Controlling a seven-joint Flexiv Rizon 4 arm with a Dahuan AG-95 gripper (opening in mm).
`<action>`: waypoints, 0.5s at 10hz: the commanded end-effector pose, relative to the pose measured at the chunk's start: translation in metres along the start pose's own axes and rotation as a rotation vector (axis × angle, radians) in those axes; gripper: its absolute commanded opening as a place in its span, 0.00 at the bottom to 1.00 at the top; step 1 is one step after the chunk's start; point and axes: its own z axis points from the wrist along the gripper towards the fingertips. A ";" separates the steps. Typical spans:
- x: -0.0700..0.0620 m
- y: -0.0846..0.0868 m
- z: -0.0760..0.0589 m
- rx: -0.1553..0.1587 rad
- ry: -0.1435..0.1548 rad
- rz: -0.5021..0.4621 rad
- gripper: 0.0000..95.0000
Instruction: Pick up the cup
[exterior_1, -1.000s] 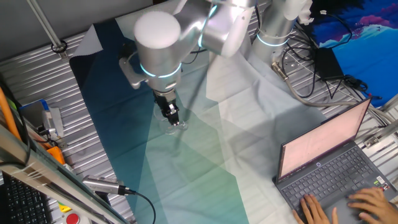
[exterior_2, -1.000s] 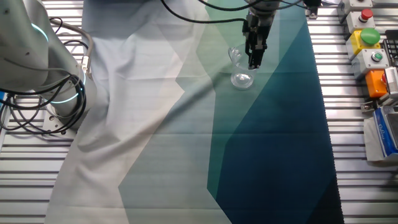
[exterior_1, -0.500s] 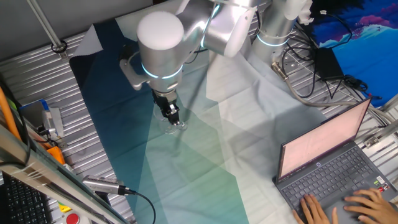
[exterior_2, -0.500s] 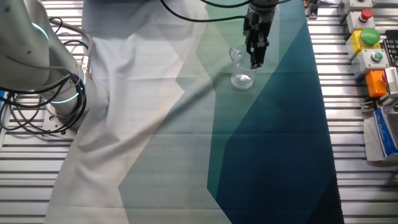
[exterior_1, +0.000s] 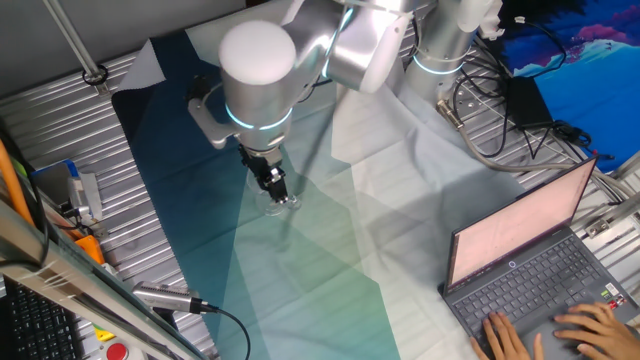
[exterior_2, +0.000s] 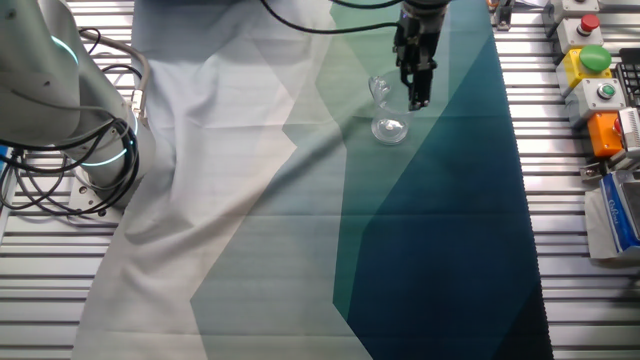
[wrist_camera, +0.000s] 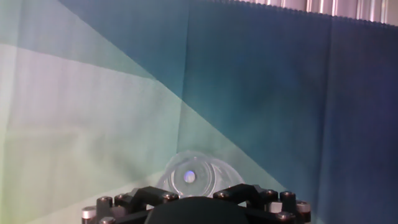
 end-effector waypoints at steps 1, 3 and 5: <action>-0.001 -0.006 -0.003 -0.003 -0.002 -0.017 1.00; -0.003 -0.010 -0.006 -0.008 -0.002 -0.025 1.00; -0.005 -0.012 -0.007 -0.011 -0.005 -0.030 1.00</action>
